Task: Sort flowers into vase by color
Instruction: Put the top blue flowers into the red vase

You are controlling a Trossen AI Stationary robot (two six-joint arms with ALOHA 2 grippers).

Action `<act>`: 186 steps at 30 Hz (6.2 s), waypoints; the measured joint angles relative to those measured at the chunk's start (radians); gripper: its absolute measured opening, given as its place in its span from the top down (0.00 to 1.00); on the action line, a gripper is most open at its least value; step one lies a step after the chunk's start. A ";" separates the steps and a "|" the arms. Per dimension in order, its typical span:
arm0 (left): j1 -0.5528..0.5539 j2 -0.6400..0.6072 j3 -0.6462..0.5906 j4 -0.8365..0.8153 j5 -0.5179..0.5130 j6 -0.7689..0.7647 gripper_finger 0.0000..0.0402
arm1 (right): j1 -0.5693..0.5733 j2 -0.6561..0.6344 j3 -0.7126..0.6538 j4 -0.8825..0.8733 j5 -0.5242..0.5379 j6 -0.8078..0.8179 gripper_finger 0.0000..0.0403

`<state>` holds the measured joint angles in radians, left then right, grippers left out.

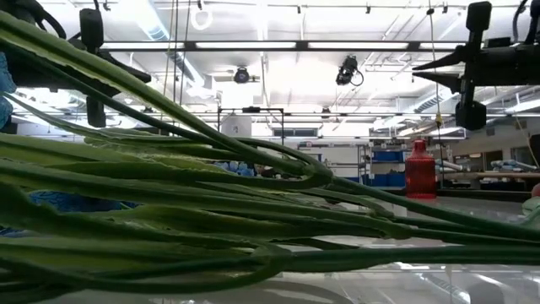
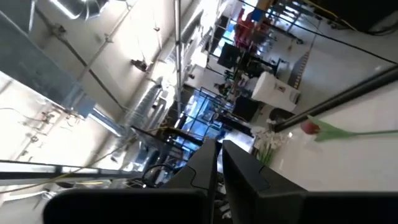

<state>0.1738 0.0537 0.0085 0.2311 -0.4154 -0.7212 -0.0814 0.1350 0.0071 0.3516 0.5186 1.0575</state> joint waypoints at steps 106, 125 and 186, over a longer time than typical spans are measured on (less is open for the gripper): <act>0.008 0.515 0.420 -0.345 0.149 0.157 0.75 | 0.022 1.942 1.340 -0.678 -0.568 -0.440 0.95; 0.008 0.558 0.560 -0.242 0.170 0.391 0.59 | -0.068 1.534 1.334 -0.598 -0.291 -0.481 0.97; 0.031 1.167 0.975 -0.098 0.604 0.548 0.97 | -0.068 1.283 1.334 -0.317 -0.450 -0.795 0.59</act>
<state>0.2047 1.2209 0.9833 0.1330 0.1886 -0.1729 -0.1495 1.4179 1.3407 0.0344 0.0690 0.2626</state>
